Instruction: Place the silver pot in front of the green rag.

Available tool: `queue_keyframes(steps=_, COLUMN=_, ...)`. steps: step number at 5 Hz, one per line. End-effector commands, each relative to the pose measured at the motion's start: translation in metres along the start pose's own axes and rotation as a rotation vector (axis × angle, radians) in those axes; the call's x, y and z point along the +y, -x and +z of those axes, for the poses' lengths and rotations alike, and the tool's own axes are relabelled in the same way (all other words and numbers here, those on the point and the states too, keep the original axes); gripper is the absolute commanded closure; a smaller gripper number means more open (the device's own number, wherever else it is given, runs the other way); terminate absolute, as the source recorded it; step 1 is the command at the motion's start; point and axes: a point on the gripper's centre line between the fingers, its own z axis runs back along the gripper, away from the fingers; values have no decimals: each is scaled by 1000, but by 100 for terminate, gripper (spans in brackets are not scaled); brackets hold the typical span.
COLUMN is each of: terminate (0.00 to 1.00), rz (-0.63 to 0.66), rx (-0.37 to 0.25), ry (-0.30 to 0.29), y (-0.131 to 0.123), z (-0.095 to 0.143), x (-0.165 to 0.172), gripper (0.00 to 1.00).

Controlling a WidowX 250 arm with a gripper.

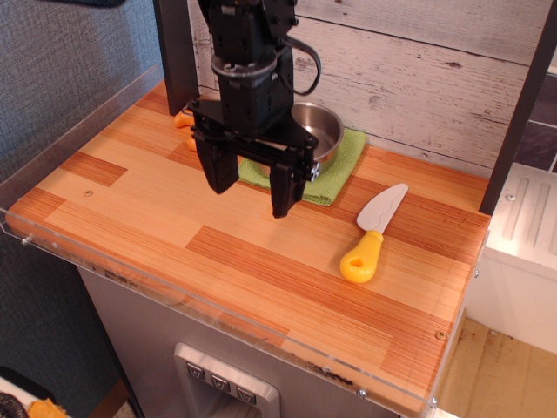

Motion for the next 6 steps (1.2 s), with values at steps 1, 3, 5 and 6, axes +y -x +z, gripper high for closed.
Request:
queue_keyframes(steps=1, terminate=0, rz=-41, rx=-45, ry=28, y=-57, z=-6, x=-22, gripper=0)
queue_keyframes(steps=3, terminate=0, rz=-77, rx=-43, ry=-27, y=-104, z=-6, x=-25, gripper=0)
queue_keyframes(steps=5, terminate=0, rz=-61, rx=-28, ry=-69, y=-125, z=-16, x=-9, gripper=0)
queue_keyframes(steps=6, terminate=0, rz=-42, rx=17, ry=-73, y=-125, z=-36, x=-1, gripper=0)
